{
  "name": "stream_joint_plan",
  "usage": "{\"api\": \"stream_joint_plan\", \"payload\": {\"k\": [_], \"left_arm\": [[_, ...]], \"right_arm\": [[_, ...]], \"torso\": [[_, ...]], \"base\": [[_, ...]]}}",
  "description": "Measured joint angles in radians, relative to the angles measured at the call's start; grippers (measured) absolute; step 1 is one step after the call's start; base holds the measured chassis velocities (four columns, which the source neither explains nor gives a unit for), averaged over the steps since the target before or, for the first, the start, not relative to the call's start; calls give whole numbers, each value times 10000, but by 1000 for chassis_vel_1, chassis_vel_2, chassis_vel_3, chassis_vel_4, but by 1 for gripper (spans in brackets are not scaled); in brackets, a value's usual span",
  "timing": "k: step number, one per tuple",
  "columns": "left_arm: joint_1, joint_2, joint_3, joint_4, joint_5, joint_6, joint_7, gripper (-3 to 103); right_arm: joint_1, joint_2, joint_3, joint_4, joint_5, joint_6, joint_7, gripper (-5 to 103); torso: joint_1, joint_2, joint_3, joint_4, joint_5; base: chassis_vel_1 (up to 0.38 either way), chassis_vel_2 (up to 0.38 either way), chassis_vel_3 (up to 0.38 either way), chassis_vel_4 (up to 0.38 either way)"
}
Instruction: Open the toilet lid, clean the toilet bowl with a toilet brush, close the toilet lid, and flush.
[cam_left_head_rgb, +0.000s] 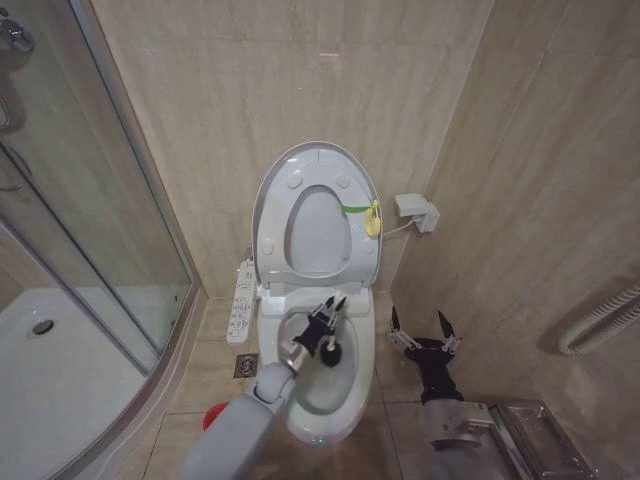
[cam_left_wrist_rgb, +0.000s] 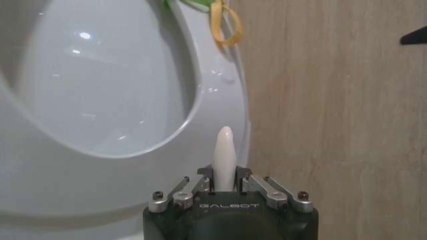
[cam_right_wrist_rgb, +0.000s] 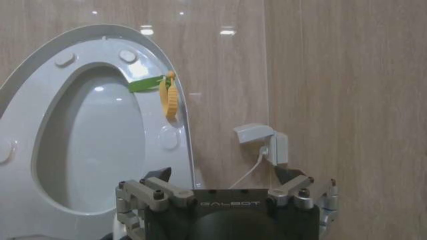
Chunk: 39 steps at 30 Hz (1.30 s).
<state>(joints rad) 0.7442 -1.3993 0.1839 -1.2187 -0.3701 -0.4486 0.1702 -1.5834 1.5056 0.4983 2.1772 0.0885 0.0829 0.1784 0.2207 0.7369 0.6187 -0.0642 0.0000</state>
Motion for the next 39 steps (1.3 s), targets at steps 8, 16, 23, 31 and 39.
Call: {"api": "stream_joint_plan", "payload": {"k": [8,16,23,31,39], "left_arm": [[269,130,25,122,17,-24,22,22],[403,617,-430,590,77,-209,190,22],[546,991,-739,-14,169,-211,196,22],[870,1126,-788,-376,234,-276,216,22],[143,681,-544,478,234,-391,219,22]], "right_arm": [[-1,0,0,0,0,0,0,100],[0,0,-1,0,0,0,0,100],[0,0,-1,1,0,0,0,100],[0,0,-1,1,0,0,0,100],[0,0,-1,1,0,0,0,100]], "torso": [[0,0,-1,3,-1],[0,0,-1,4,-1],[0,0,0,1,-1],[0,-1,0,4,-1],[0,-1,0,3,1]], "base": [[0,0,0,0],[0,0,0,0],[0,0,0,0],[0,0,0,0],[0,0,0,0]]}}
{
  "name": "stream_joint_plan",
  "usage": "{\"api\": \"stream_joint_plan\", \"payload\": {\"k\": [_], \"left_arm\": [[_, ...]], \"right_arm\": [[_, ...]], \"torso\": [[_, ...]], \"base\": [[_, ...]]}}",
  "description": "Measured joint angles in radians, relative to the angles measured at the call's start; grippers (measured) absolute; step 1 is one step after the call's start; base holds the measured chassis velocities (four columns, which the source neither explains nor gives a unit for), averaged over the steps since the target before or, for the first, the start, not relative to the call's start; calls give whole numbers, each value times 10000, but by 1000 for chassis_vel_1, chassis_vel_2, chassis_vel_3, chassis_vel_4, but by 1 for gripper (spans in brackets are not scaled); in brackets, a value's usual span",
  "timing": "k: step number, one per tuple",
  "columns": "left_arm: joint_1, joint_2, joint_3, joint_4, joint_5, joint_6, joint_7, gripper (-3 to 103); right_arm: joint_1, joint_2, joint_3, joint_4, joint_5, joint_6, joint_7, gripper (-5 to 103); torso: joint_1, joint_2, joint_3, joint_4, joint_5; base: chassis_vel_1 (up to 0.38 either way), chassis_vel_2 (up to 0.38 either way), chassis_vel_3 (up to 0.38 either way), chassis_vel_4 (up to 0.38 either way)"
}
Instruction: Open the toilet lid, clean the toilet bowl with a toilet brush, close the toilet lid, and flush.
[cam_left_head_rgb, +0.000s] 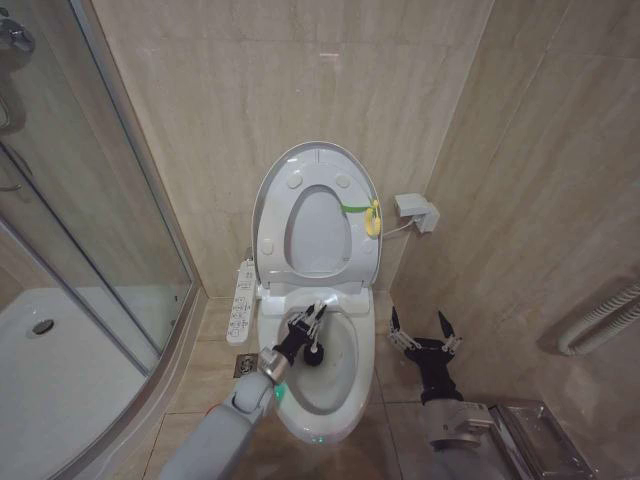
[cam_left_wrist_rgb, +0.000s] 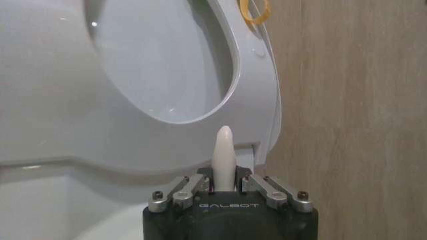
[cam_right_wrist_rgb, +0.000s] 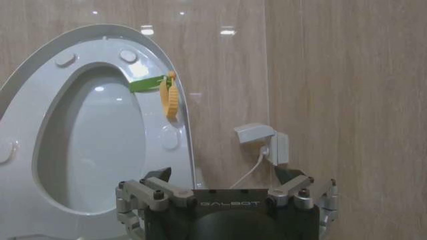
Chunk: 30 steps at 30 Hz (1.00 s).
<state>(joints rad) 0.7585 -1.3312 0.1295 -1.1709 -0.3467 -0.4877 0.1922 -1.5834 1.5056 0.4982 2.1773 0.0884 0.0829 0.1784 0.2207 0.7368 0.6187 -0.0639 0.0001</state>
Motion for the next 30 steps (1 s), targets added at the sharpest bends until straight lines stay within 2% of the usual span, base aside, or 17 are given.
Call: {"api": "stream_joint_plan", "payload": {"k": [8,14,25,30], "left_arm": [[-991,-981,634,509,-279,124,-68,22],[-1233,-1458,988,722,-371,168,-91,22],[-1615,-1697,964,1993,-729,-198,211,22],[-1584,-1585,900,2122,-740,-203,247,22]], "right_arm": [[0,0,0,0,0,0,0,100],[0,0,1,0,0,0,0,100],[0,-1,0,0,0,0,0,100],[0,-1,0,0,0,0,0,100]], "torso": [[0,0,0,-2,1],[0,0,0,-1,2],[0,0,0,0,-1],[0,0,0,-1,-2]], "base": [[0,0,0,0],[0,0,0,0],[0,0,0,0],[0,0,0,0]]}}
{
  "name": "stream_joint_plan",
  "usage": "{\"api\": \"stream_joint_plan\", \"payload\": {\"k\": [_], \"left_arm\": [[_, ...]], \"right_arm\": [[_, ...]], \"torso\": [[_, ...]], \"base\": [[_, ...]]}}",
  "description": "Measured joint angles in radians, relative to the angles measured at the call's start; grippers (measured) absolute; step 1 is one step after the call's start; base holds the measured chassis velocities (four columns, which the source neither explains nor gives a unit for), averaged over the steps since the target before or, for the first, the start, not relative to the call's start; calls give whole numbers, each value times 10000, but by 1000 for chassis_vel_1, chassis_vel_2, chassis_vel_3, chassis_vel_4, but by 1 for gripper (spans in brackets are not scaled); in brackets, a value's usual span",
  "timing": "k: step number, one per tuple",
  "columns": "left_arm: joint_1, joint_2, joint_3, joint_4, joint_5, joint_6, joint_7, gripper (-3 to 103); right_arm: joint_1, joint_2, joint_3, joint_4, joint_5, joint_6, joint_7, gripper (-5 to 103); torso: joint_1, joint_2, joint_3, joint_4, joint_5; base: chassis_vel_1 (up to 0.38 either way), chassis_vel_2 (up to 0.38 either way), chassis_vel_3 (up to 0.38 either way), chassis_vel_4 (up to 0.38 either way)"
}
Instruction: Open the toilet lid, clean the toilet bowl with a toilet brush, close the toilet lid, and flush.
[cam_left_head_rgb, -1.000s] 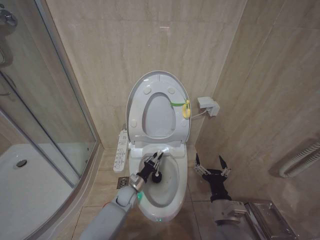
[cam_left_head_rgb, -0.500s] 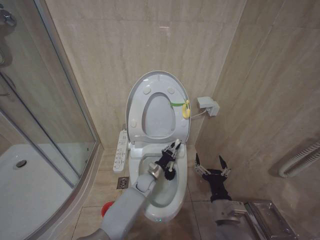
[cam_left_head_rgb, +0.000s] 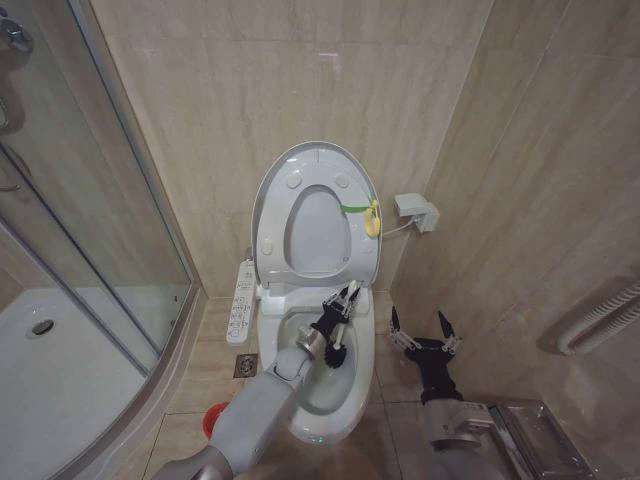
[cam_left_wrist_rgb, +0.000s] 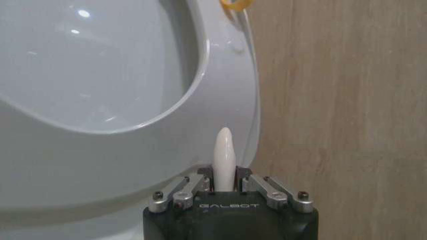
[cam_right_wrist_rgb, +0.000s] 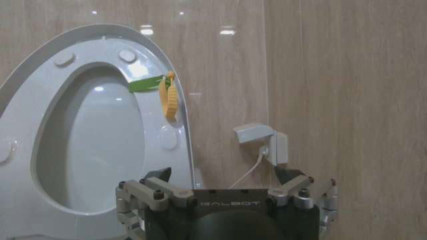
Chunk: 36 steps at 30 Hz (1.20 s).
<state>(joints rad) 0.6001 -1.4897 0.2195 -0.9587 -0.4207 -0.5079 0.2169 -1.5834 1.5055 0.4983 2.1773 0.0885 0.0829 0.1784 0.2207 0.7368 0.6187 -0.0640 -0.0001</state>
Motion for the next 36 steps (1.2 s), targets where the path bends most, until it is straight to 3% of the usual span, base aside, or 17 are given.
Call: {"api": "stream_joint_plan", "payload": {"k": [9,17,30,36], "left_arm": [[39,109,-305,17,427,2,-77,22],[212,-206,40,-987,242,134,-260,22],[23,201,-356,237,99,33,-88,22],[40,176,-136,-597,40,99,-212,22]], "right_arm": [[0,0,0,0,0,0,0,100],[0,0,0,0,0,0,0,100],[0,0,0,0,0,0,0,100],[0,0,0,-1,0,0,0,100]], "torso": [[0,0,0,2,1],[0,0,-1,-3,0],[0,0,0,3,0],[0,0,0,0,1]], "base": [[0,0,0,0],[0,0,0,0],[0,0,0,0],[0,0,0,0]]}}
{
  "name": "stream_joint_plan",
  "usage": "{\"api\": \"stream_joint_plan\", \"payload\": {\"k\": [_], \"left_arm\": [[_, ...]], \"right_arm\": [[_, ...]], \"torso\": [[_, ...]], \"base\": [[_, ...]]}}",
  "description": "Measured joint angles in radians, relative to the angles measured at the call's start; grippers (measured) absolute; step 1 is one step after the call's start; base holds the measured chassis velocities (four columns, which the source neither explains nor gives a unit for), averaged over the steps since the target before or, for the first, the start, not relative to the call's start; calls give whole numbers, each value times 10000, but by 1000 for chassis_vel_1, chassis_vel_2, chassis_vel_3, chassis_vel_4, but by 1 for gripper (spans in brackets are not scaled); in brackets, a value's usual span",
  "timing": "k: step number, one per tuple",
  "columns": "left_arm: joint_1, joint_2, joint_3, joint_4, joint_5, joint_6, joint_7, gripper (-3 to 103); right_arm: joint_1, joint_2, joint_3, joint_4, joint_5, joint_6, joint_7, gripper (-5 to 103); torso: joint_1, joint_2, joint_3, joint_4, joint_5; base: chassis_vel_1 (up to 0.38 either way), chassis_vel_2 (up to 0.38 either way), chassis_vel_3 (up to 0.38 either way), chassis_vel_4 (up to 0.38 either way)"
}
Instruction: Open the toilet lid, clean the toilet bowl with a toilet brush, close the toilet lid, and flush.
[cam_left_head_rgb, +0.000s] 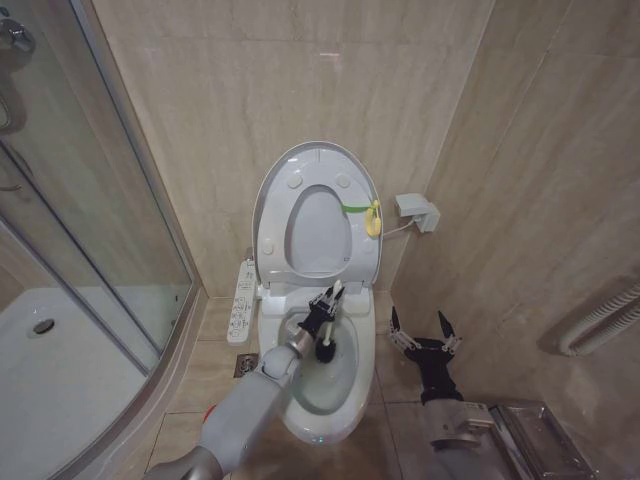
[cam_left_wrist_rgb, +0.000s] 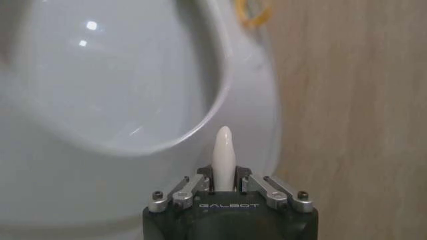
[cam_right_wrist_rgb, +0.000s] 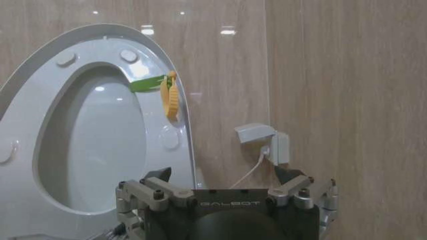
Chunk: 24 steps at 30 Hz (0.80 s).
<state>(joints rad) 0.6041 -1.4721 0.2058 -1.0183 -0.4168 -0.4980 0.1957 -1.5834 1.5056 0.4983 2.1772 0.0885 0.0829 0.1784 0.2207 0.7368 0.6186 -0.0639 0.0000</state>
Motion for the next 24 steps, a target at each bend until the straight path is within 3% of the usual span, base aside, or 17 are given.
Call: {"api": "stream_joint_plan", "payload": {"k": [5,12,16,24], "left_arm": [[64,-303,438,-486,-157,106,-39,22],[5,-482,518,466,-261,106,-182,22],[-149,-215,250,1007,-261,24,-132,22],[-229,-332,197,354,-151,9,-188,22]], "right_arm": [[0,0,0,1,0,0,0,100],[0,0,0,0,0,0,0,100],[0,0,0,1,0,0,0,100],[0,0,0,1,0,0,0,100]], "torso": [[0,0,0,-2,0],[0,0,0,1,0],[0,0,0,3,0],[0,0,0,-2,0]], "base": [[0,0,0,0],[0,0,0,0],[0,0,0,0],[0,0,0,0]]}}
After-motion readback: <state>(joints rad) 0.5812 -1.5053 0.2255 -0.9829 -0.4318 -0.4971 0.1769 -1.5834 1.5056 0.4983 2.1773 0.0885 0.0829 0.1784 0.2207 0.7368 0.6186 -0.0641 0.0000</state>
